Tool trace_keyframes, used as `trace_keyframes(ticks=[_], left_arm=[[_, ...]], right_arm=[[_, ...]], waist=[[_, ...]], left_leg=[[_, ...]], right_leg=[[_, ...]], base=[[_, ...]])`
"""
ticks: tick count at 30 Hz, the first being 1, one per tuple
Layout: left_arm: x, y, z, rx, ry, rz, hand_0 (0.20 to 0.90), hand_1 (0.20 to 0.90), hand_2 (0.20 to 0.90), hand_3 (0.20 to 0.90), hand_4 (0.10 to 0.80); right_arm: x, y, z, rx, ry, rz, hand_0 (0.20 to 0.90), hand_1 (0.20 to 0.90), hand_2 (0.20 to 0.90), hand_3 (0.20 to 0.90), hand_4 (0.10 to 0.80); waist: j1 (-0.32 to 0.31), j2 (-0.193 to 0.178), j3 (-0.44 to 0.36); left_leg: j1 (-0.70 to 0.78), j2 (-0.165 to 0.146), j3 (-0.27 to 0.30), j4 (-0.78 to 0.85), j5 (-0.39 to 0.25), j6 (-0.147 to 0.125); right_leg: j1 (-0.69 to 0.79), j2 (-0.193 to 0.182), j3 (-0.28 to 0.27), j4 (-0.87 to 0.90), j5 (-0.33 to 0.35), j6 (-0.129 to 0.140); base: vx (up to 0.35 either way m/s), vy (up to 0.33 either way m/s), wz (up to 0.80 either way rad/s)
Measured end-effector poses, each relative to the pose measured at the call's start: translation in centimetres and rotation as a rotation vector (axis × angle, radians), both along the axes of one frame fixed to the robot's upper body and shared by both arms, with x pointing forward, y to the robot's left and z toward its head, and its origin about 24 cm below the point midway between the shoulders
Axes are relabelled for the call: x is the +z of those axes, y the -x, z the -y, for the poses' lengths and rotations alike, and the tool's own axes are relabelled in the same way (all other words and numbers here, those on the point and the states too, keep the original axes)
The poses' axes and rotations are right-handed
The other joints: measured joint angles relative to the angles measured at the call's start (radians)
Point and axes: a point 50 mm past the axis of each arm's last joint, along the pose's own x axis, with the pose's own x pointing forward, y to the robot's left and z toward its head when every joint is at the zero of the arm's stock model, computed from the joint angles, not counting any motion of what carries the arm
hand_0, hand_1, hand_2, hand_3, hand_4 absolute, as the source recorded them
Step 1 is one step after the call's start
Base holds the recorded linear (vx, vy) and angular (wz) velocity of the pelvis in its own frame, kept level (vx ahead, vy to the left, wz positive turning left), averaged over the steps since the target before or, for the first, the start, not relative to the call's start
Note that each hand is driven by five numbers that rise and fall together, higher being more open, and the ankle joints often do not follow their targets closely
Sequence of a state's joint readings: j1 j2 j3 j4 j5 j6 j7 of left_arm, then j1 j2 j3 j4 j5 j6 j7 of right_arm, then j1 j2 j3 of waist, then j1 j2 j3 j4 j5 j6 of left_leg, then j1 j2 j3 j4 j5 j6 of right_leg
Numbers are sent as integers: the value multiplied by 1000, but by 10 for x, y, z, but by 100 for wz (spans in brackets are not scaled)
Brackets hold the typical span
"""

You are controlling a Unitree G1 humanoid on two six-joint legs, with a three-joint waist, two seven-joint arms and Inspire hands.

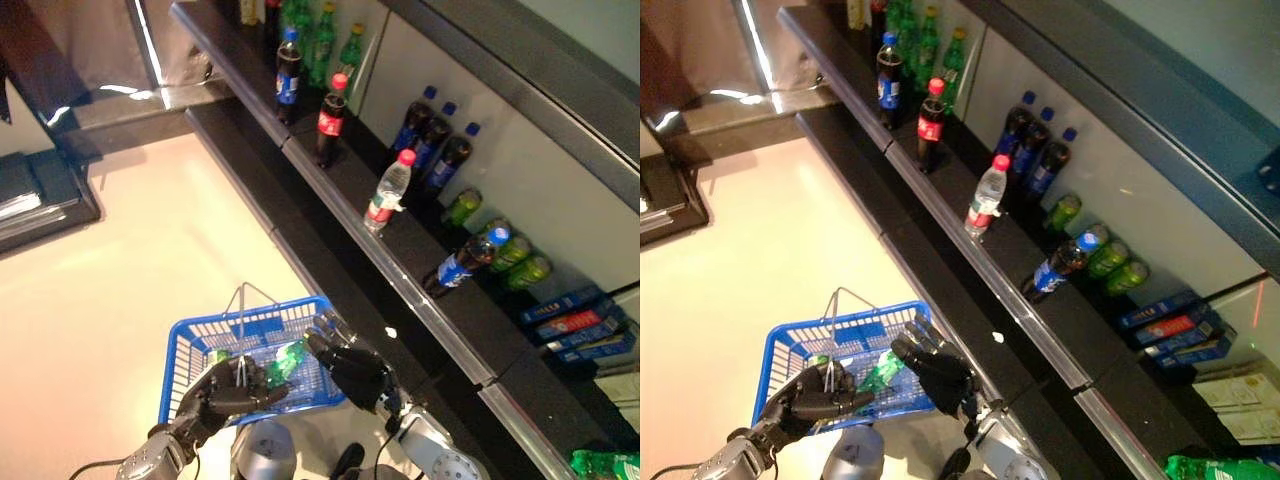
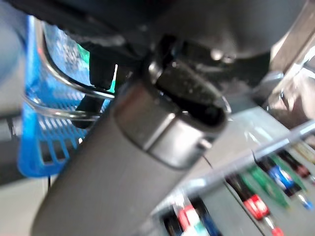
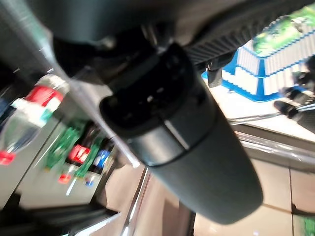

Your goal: Pick up the drink and place into the basket.

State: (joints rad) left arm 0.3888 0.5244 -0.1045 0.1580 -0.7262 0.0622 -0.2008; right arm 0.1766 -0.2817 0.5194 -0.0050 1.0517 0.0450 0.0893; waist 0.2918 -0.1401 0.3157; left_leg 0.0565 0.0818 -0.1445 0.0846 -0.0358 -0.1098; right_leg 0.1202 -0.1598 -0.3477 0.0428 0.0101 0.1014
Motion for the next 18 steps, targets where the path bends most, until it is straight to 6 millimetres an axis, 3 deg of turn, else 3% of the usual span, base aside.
trace_keyframes(ticks=[4, 9, 12, 14, 18], left_arm=[[-28, 31, -9, 173, -44, -156, 300, 300, 300, 200, 100], [-49, 53, -17, 347, -93, -265, 300, 300, 300, 200, 100], [-61, 55, -16, 446, -100, -306, 300, 300, 300, 200, 100], [-70, 52, -14, 509, -90, -331, 300, 300, 300, 200, 100], [-80, 44, -5, 648, -65, -361, 300, 300, 300, 200, 100]], right_arm=[[-7, 9, 17, -46, 65, -14, 900, 900, 900, 900, 800], [-23, 17, 45, -99, 233, -47, 900, 900, 900, 900, 800], [-42, 26, 59, -126, 348, -131, 900, 900, 900, 900, 800], [-59, 36, 67, -139, 456, -210, 900, 900, 900, 900, 800], [-82, 43, 79, -159, 636, -328, 900, 900, 900, 900, 800]], waist=[[-46, -13, -51], [-120, -28, -78], [-161, -22, -90], [-188, -16, -108], [-188, 7, -110]], left_leg=[[29, 3, 42, -37, 4, 6], [39, 4, 98, -71, 8, 15], [38, 0, 101, -87, 12, 21], [27, -8, 72, -99, 26, 23], [28, 3, 50, -104, 44, 12]], right_leg=[[1, 1, 36, -20, 9, 5], [-22, -4, 90, -46, 33, 8], [-30, -1, 97, -47, 34, 11], [-23, -2, 170, -47, 14, 26], [2, 11, 161, -75, 13, 22]], base=[[-63, 58, -29], [-83, 66, -31], [-24, 11, -2], [-16, -35, 36], [-21, -72, 23]])
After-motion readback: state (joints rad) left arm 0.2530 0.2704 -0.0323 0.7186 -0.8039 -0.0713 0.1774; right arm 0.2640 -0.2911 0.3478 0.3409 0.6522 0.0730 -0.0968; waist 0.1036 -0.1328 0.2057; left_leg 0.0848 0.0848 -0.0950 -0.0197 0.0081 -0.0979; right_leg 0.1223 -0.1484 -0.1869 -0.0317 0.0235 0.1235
